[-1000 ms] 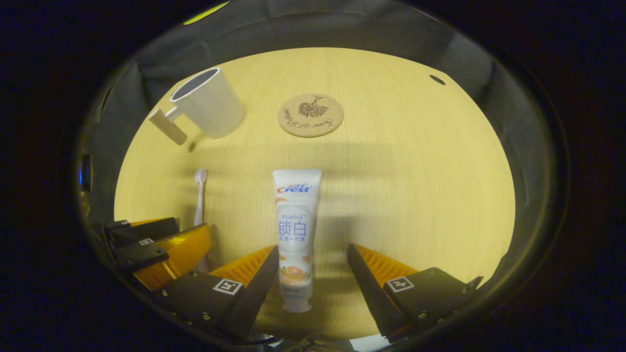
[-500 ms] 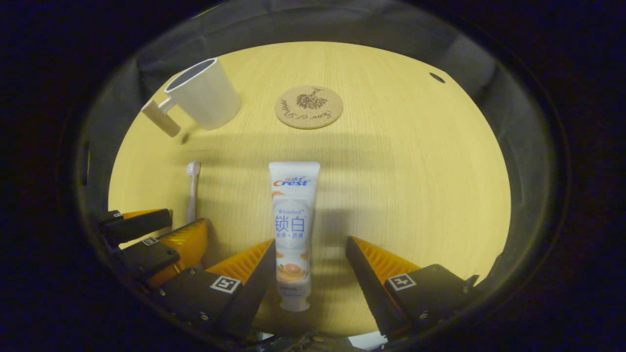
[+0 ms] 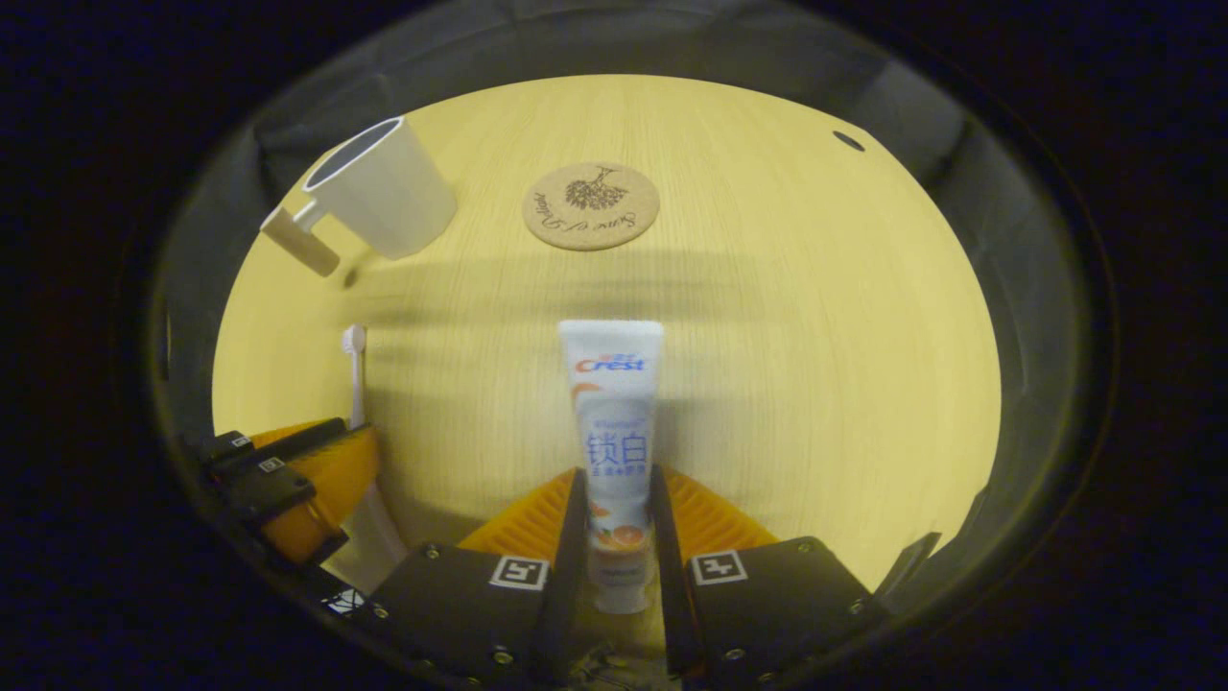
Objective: Put the toothbrush and toothpaste on the desktop into the cup, then pick up the cup and place it on the coaster on the desktop.
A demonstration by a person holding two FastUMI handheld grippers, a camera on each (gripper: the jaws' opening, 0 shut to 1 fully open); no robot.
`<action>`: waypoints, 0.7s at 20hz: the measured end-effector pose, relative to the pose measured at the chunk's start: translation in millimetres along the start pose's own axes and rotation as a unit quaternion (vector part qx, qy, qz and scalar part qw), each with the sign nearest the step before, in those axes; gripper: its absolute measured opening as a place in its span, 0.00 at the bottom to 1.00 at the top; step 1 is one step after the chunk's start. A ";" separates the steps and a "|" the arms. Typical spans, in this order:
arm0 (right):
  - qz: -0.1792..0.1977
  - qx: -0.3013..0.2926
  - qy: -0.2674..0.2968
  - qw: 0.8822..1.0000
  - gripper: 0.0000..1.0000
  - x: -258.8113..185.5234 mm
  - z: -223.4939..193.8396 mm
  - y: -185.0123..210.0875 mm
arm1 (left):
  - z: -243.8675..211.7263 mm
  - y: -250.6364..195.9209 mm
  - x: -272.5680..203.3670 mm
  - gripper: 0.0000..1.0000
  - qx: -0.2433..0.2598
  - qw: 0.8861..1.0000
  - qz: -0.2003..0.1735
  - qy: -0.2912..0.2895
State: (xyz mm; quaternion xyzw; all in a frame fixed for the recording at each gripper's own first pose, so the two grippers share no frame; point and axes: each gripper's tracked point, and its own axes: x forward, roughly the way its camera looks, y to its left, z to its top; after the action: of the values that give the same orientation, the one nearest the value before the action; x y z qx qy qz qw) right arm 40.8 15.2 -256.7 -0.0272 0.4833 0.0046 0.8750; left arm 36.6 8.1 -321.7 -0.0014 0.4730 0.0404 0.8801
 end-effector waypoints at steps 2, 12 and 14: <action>-0.004 0.005 0.004 1.000 0.39 -4.5 2.2 -1.5 | -0.1 -0.1 -1.3 0.18 0.000 1.000 0.000 0.002; 0.028 0.021 0.013 0.999 0.12 -2.8 2.2 0.8 | 1.8 0.2 -1.0 0.07 0.000 1.000 -0.004 -0.004; 0.029 0.020 0.011 0.999 0.12 -2.7 2.6 1.0 | 1.0 -0.4 -0.9 0.07 -0.001 1.000 -0.008 -0.005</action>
State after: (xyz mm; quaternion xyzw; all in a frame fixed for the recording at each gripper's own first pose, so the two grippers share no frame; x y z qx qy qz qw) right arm 41.5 16.4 -253.0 0.0041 0.4939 0.0205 0.8693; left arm 37.0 7.7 -320.5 -0.0062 0.4686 0.0335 0.8827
